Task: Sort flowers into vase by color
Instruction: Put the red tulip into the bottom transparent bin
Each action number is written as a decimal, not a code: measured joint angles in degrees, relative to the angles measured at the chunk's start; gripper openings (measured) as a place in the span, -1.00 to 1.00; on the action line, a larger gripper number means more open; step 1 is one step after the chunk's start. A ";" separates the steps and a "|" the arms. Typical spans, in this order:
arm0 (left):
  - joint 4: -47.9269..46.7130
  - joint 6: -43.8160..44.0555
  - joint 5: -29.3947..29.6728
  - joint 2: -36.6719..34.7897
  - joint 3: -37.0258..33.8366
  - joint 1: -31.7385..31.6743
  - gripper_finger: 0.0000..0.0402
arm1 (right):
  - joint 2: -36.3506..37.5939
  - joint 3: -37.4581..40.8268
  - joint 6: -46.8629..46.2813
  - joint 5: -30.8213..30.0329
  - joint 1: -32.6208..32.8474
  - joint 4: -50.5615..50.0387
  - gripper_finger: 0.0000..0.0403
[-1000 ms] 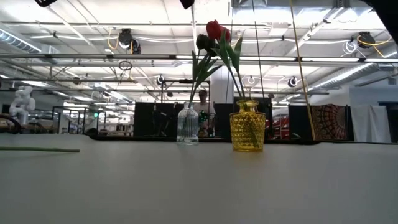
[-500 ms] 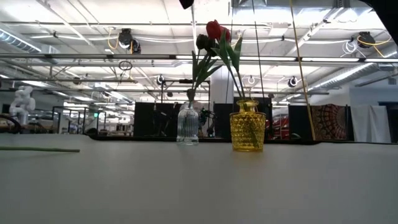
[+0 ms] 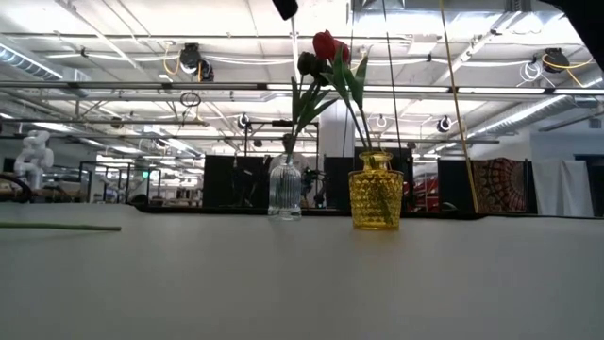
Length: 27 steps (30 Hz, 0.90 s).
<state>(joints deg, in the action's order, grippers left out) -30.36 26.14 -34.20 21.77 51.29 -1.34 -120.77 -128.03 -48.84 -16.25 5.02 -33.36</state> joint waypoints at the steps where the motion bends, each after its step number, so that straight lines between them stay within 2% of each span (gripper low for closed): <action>1: -0.64 -0.27 0.24 -0.19 0.28 0.00 -1.00 | 0.00 0.00 -0.02 0.02 -0.14 0.04 -0.12; 5: -4.51 -3.65 -0.01 -1.40 0.36 -0.01 -1.00 | 0.00 0.00 0.00 0.07 -0.47 0.04 -0.12; 10: -5.67 -10.06 -5.13 -1.25 -0.68 -0.02 -1.00 | 0.00 0.00 0.00 0.07 -0.47 0.11 -0.12; 12: -4.45 -10.08 -7.60 -0.63 -1.06 0.00 -1.00 | 0.00 0.00 -0.19 0.07 -0.47 0.13 -0.12; 18: -2.94 -9.25 -9.42 1.15 -1.07 0.00 -1.00 | 0.00 0.00 -1.46 0.09 0.08 0.85 -0.12; 27: -2.22 -8.42 -15.29 1.47 -1.09 -0.02 -1.00 | 0.00 0.00 -1.44 0.11 2.12 5.19 -0.12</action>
<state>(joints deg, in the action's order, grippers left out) -32.58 17.71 -49.49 23.24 50.19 -1.37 -120.77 -128.03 -50.28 -16.14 7.14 -28.17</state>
